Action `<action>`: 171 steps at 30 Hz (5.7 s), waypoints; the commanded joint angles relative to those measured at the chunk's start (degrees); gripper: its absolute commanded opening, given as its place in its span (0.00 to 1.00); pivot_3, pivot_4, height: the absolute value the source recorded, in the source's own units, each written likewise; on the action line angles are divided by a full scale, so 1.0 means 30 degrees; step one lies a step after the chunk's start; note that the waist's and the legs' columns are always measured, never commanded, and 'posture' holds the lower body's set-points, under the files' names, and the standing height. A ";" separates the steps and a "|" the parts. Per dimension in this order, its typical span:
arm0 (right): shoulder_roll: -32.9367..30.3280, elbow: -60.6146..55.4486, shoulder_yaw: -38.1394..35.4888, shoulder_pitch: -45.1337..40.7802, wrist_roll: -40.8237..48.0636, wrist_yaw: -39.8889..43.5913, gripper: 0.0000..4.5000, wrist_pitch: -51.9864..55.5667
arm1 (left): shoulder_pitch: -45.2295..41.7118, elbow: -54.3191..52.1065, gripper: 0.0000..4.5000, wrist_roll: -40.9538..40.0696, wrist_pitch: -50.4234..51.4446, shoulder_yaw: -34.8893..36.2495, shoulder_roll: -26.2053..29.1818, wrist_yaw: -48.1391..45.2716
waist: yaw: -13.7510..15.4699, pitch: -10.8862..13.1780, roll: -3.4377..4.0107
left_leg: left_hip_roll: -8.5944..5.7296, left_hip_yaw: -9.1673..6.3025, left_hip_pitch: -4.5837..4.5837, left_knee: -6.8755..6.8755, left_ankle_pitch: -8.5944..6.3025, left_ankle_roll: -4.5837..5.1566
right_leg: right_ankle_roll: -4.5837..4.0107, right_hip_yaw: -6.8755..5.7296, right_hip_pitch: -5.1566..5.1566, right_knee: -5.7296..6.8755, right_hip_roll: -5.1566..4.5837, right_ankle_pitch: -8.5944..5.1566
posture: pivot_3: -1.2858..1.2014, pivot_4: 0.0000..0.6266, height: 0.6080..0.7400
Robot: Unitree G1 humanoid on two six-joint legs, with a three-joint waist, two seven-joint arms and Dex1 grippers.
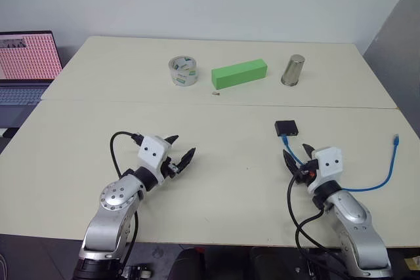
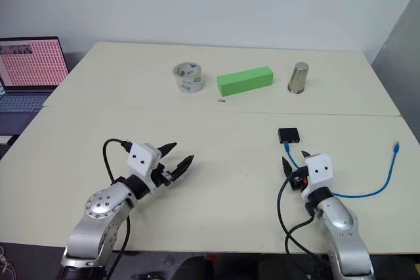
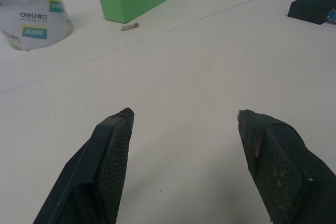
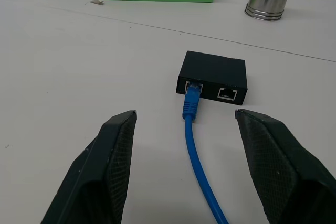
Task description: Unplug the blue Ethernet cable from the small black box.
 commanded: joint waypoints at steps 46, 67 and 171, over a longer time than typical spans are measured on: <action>0.0780 0.2076 0.0853 -0.6081 -0.1167 -0.2812 0.02 0.7554 | -0.3416 -0.1191 0.76 -0.3026 0.2843 -0.1962 0.2001 -0.4249 | -0.0030 0.0004 0.0007 | -0.0002 -0.0001 -0.0015 0.0000 0.0001 -0.0001 | 0.0000 0.0012 -0.0016 0.0000 0.0012 0.0000 | 0.52 0.24 1.00; -0.8787 0.6209 0.7533 -0.9910 -0.6498 0.7476 0.02 -1.6389 | -0.6518 0.1852 0.76 -0.9248 0.9513 -0.0765 0.2801 -0.8098 | -0.0068 0.0018 0.0001 | 0.0000 0.0001 -0.0013 0.0032 0.0003 -0.0004 | 0.0001 0.0007 0.0000 -0.0021 0.0014 0.0000 | 0.52 0.24 1.00; -0.3766 1.1517 0.4129 -1.4252 0.0436 0.3573 0.16 0.2105 | -0.6057 0.2616 0.18 -0.4760 0.3234 -0.2827 0.4643 -1.1069 | -0.0032 0.0030 0.0013 | 0.0001 -0.0004 -0.0069 0.0017 0.0003 -0.0003 | 0.0001 -0.0004 -0.0077 -0.0009 0.0010 0.0000 | 0.52 0.24 1.00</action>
